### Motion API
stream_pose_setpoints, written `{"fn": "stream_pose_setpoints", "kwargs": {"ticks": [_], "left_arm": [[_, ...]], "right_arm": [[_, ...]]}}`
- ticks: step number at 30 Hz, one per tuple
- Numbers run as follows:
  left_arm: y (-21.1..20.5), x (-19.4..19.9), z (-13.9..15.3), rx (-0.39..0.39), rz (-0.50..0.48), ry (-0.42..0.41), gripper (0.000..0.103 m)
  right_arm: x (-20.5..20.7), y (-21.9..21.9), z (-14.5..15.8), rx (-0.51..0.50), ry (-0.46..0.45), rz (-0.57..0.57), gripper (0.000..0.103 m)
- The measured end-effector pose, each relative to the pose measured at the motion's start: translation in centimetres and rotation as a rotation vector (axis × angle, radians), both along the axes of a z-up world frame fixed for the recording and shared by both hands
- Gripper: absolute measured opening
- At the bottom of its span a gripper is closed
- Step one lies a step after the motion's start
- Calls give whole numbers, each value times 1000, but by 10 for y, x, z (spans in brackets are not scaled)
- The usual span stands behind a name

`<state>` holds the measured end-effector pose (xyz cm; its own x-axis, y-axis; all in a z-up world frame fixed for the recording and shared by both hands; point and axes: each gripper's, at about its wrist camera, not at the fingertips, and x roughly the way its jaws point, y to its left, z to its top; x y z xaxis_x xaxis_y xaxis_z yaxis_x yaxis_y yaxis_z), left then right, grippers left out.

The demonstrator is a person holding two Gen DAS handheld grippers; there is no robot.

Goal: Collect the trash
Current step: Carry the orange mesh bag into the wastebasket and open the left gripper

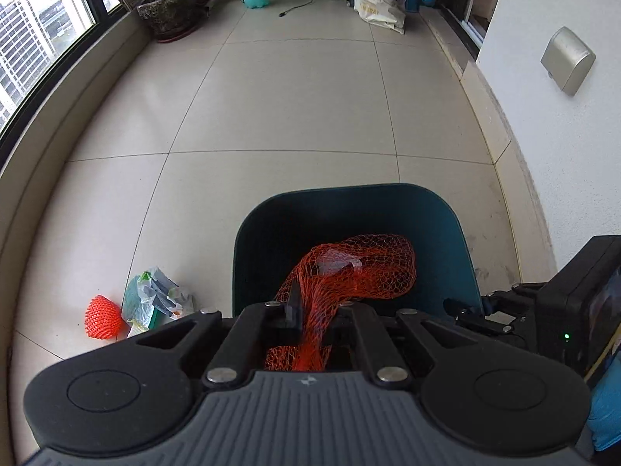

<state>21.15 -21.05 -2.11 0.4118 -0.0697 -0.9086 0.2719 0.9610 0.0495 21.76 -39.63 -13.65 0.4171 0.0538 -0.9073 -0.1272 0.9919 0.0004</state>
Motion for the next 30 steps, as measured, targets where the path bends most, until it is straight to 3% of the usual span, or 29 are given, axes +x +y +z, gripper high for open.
{"fn": "stream_pose_setpoints", "kwargs": {"ticks": [7, 14, 21, 30], "left_arm": [[-28, 28, -74, 66, -37, 129, 5], [-30, 29, -99, -19, -69, 212, 11], [-23, 22, -101, -34, -62, 190, 38], [2, 15, -84, -142, -46, 171, 40]], "right_arm": [[7, -4, -5, 12, 0, 0, 10], [10, -8, -10, 31, 1, 5, 11], [16, -12, -14, 39, 0, 8, 11], [33, -19, -19, 37, 4, 6, 11]]}}
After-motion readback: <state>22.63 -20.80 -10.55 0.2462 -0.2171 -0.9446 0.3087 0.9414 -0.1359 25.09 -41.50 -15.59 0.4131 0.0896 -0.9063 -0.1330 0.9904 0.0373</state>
